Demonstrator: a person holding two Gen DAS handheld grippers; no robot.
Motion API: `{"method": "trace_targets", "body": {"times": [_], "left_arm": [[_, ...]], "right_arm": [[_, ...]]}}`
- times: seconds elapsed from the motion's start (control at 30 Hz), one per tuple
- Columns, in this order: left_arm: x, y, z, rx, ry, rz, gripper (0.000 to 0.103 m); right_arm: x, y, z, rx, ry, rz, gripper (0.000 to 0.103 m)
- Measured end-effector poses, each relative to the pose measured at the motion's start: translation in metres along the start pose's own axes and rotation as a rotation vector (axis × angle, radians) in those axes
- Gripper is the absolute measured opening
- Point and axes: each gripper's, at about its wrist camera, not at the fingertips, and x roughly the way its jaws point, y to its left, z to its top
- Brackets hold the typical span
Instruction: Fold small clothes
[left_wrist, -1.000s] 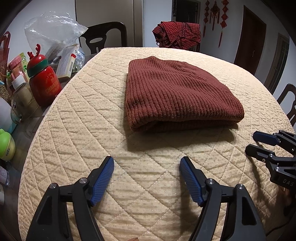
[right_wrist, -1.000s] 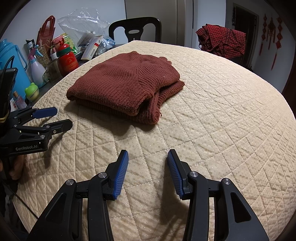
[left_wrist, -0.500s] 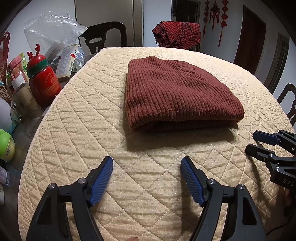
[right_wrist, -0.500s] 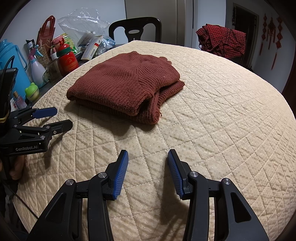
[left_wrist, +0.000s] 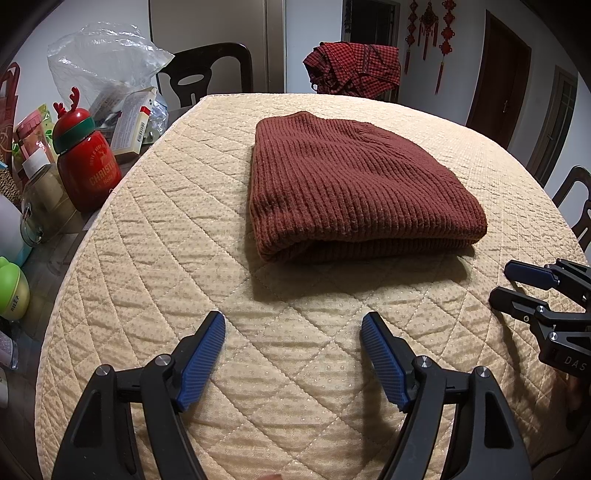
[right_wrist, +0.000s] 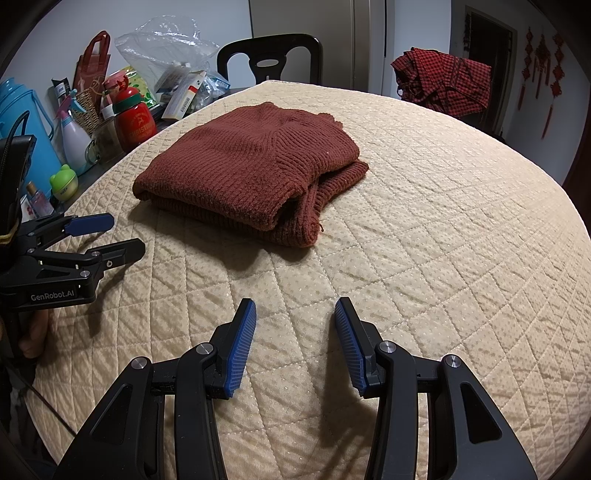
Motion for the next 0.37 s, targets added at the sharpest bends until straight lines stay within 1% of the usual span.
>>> {"method": "trace_targets", "body": {"times": [0.37], "left_arm": [[0.0011, 0.0004, 0.0006, 0.000, 0.002, 0.004, 0.081]], "right_arm": [[0.0001, -0.0001, 0.0000, 0.000, 0.000, 0.000, 0.045]]}}
